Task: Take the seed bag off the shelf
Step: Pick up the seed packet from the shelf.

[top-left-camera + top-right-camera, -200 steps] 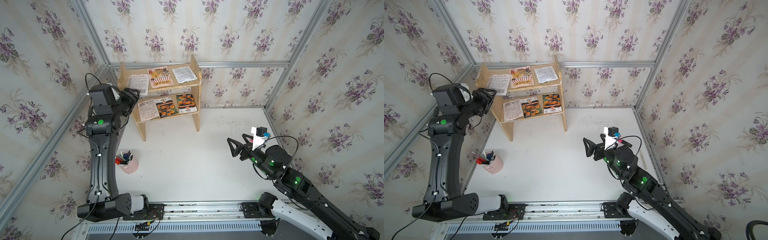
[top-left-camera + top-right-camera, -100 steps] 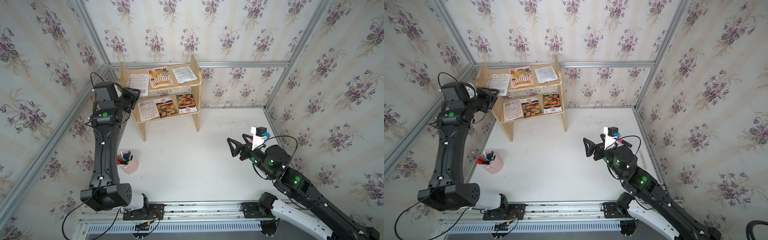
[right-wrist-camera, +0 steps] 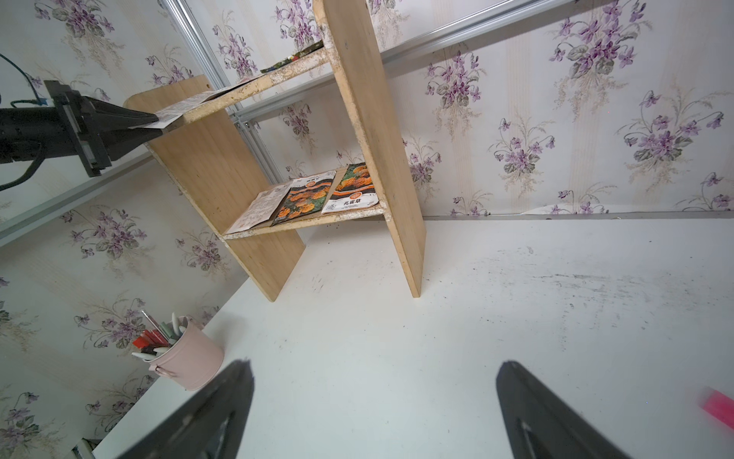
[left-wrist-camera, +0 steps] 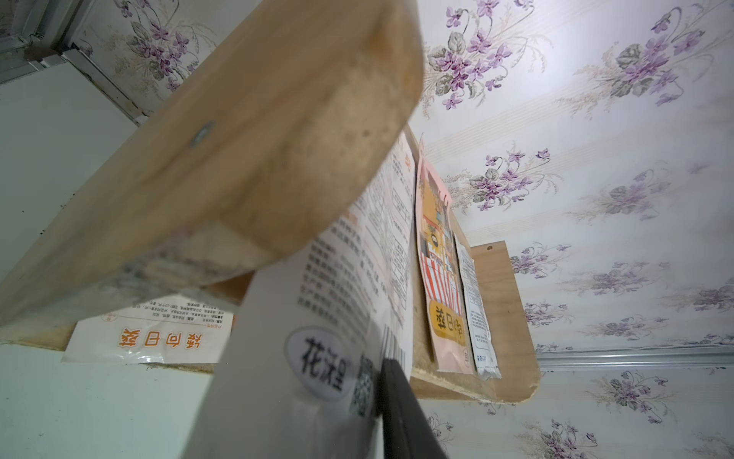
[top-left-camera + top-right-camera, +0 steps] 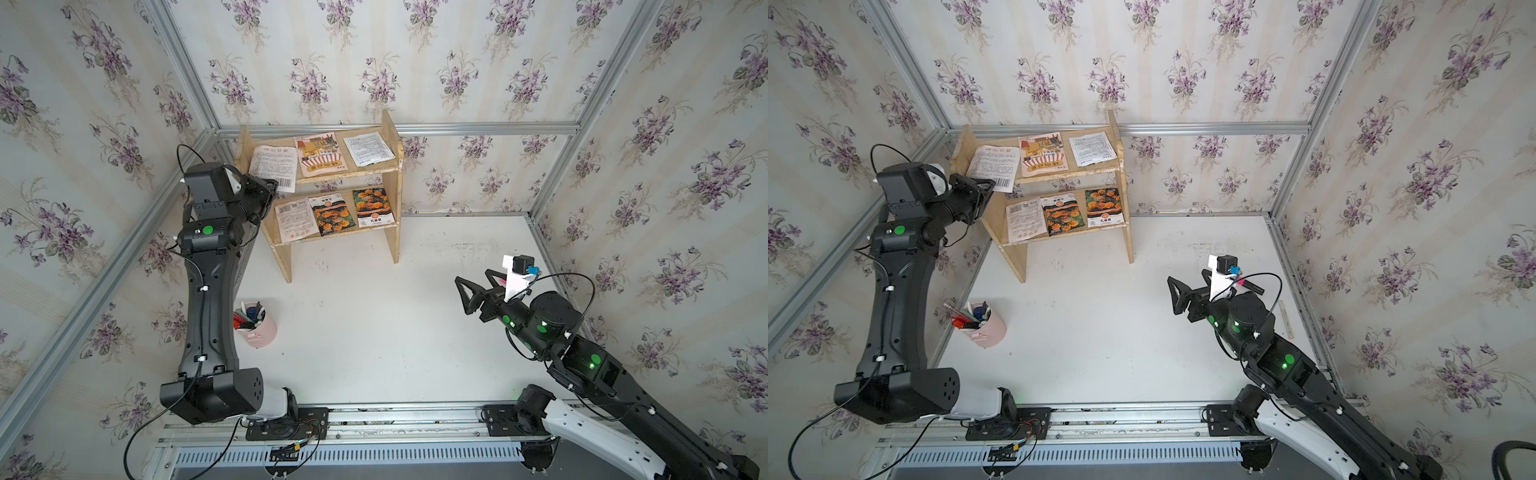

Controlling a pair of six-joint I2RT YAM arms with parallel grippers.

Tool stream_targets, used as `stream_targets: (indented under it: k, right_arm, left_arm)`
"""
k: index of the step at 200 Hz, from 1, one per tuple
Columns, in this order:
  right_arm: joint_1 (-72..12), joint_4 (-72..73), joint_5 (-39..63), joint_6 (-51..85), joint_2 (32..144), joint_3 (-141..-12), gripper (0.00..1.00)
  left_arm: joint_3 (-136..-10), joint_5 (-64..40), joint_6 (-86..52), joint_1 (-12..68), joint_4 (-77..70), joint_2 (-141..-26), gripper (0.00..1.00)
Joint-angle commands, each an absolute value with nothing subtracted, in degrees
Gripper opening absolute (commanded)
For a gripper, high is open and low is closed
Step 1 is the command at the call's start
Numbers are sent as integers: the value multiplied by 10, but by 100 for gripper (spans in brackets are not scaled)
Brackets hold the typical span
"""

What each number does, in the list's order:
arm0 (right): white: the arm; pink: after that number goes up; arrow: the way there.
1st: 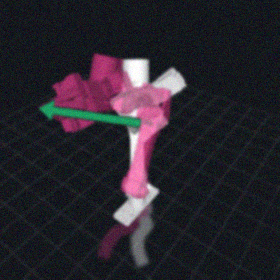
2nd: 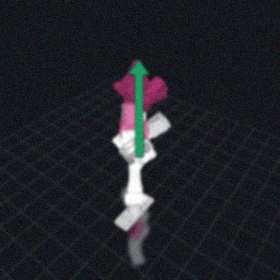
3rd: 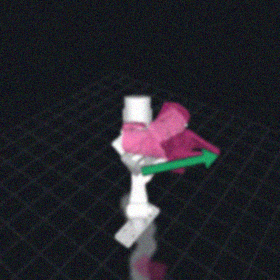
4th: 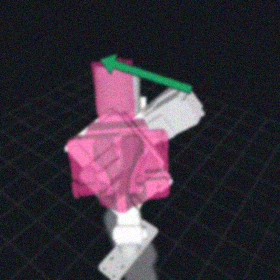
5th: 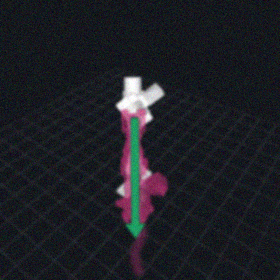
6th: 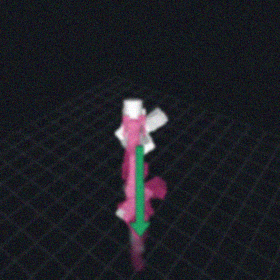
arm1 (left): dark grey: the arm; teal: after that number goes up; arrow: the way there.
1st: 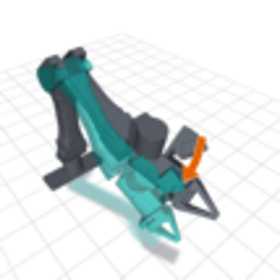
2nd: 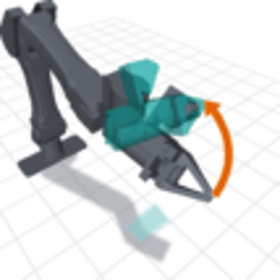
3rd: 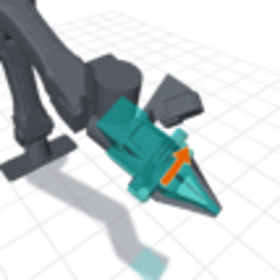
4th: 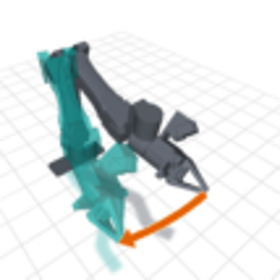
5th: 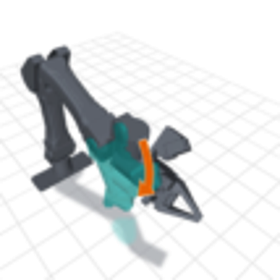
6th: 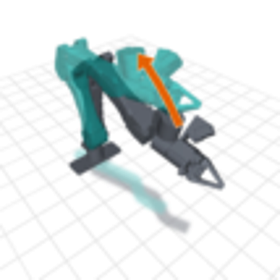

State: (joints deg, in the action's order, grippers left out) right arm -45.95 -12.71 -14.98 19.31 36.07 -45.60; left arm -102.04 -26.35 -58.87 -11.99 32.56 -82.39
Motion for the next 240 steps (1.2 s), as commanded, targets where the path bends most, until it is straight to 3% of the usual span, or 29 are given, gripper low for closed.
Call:
stream_targets:
  k: [1, 73, 123, 188, 240]
  right_arm:
    - [-461, -120, -154, 195, 360, -454, 100]
    - [-461, -112, -134, 201, 358, -448, 100]
    - [-461, -79, -68, 212, 363, -454, 100]
    - [-460, 51, 92, 308, 400, -464, 98]
    - [-460, 205, 196, 390, 459, -468, 95]
  left_arm:
    - [-1015, -271, -584, -120, 322, -814, 20]
    - [-987, -259, -579, -121, 305, -771, 0]
    - [-941, -313, -559, -121, 225, -719, 0]
    - [-770, -435, -565, -110, 47, -566, 0]
    - [-595, -403, -606, -2, -86, -432, 0]
